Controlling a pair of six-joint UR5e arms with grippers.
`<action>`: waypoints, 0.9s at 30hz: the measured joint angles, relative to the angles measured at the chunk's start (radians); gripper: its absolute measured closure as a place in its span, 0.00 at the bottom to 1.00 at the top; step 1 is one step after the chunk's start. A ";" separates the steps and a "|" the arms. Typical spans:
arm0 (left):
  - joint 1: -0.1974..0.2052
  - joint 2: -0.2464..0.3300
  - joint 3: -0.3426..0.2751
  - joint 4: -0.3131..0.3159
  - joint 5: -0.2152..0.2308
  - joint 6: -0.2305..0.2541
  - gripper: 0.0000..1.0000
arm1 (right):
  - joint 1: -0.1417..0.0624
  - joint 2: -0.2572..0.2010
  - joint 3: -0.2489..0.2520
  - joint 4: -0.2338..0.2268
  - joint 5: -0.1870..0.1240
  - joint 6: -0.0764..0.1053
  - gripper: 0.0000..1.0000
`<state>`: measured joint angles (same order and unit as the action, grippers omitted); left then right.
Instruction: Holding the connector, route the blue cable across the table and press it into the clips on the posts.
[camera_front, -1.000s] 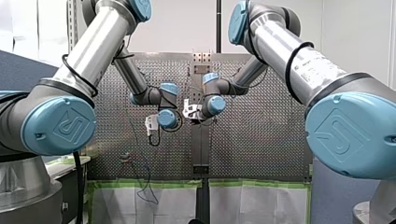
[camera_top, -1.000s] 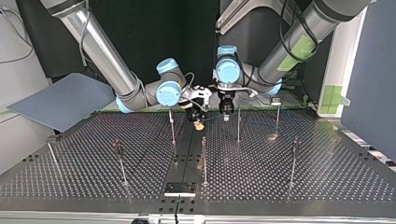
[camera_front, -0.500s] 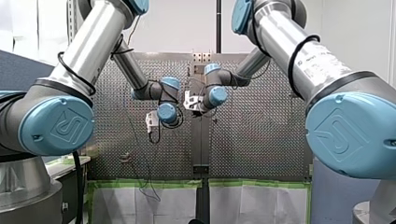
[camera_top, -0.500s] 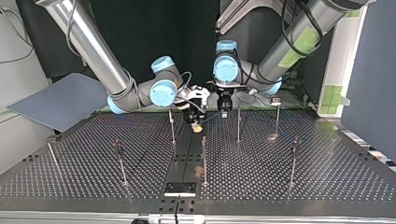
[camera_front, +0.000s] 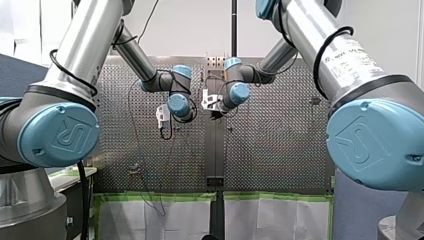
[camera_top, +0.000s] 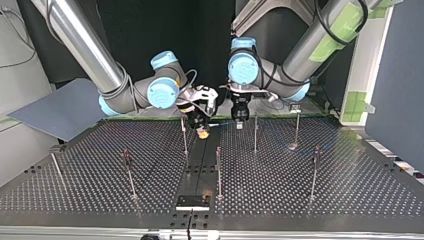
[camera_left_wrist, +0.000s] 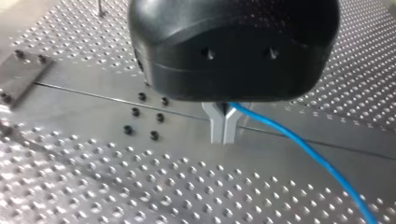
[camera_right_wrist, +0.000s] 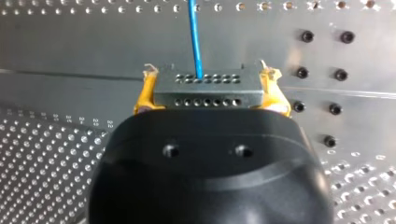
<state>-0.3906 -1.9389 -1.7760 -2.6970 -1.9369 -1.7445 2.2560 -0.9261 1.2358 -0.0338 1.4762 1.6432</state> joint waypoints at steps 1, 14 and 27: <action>-0.001 0.008 0.000 -0.006 0.000 0.001 1.00 | 0.001 -0.007 0.007 0.002 0.000 -0.001 1.00; -0.004 0.125 0.000 -0.037 0.001 0.010 1.00 | 0.000 -0.126 0.061 0.005 0.002 0.004 1.00; -0.003 0.241 0.001 -0.061 0.000 0.021 1.00 | 0.000 -0.248 0.055 0.023 0.001 0.008 1.00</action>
<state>-0.3939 -1.6975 -1.7747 -2.7580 -1.9370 -1.7238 2.2559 -1.1741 1.2912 -0.0104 1.4774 1.6512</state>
